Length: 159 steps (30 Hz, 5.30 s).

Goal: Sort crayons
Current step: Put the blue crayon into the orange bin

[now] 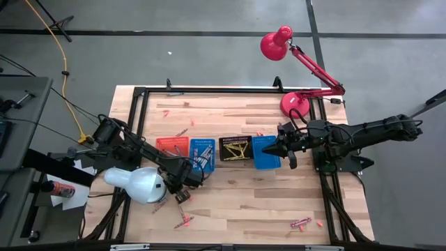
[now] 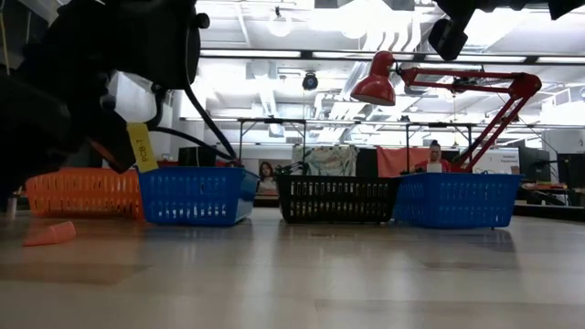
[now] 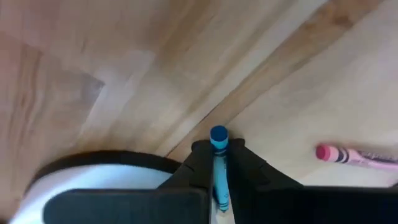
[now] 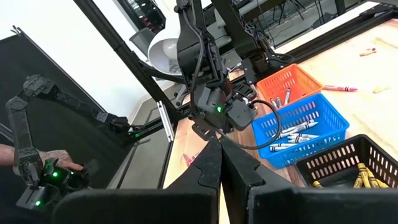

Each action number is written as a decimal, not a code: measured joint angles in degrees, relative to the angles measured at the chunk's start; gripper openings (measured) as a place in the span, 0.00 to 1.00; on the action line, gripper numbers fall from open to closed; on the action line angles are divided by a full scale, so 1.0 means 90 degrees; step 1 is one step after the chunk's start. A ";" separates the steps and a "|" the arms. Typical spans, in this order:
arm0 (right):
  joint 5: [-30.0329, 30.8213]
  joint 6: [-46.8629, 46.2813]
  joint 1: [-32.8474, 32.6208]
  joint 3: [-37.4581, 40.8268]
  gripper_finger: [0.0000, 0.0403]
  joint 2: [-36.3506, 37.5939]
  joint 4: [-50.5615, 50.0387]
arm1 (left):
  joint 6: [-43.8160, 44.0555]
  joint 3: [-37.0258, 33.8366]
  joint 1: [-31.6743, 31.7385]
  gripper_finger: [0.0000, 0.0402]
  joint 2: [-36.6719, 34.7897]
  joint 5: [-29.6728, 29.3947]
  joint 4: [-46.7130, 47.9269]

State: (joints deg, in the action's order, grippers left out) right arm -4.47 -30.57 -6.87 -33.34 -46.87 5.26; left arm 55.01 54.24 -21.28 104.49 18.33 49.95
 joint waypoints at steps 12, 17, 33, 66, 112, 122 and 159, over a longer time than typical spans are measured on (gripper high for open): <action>0.0002 0.0000 0.0000 0.0000 0.00 0.0000 -0.0015 | -0.0517 -0.0018 -0.0020 0.01 -0.0129 -0.0222 0.0015; 0.0004 0.0072 0.0009 0.0002 0.00 0.0000 -0.0015 | -0.0530 -0.0070 0.0097 0.00 -0.0706 -0.0830 0.0060; 0.0302 0.0114 0.0012 0.0002 0.00 0.0000 0.0005 | -0.1141 -0.0034 0.0795 0.00 -0.2747 -0.1681 -0.1980; 0.1466 0.0778 0.0010 0.0000 0.00 -0.0570 0.2104 | -0.5909 0.1135 0.1792 0.00 -0.3351 -0.4136 -0.5681; 0.1494 0.0646 0.0012 -0.0002 0.00 -0.0594 0.1812 | -0.2959 -0.1151 0.2292 0.03 -0.4721 -0.3893 0.0260; 0.1490 0.0566 0.0010 -0.0002 0.00 -0.0595 0.1812 | -0.3010 -0.1151 0.2292 0.15 -0.4721 -0.3925 0.0277; 0.0667 0.1269 0.2016 -0.0010 0.00 -0.1103 0.3253 | -0.3847 -0.1205 0.3839 0.13 -0.4534 -0.1237 -0.8222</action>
State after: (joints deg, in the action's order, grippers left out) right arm 1.53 -19.15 11.27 -33.43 -56.80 34.54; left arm 20.39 43.40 13.28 63.68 7.20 -24.04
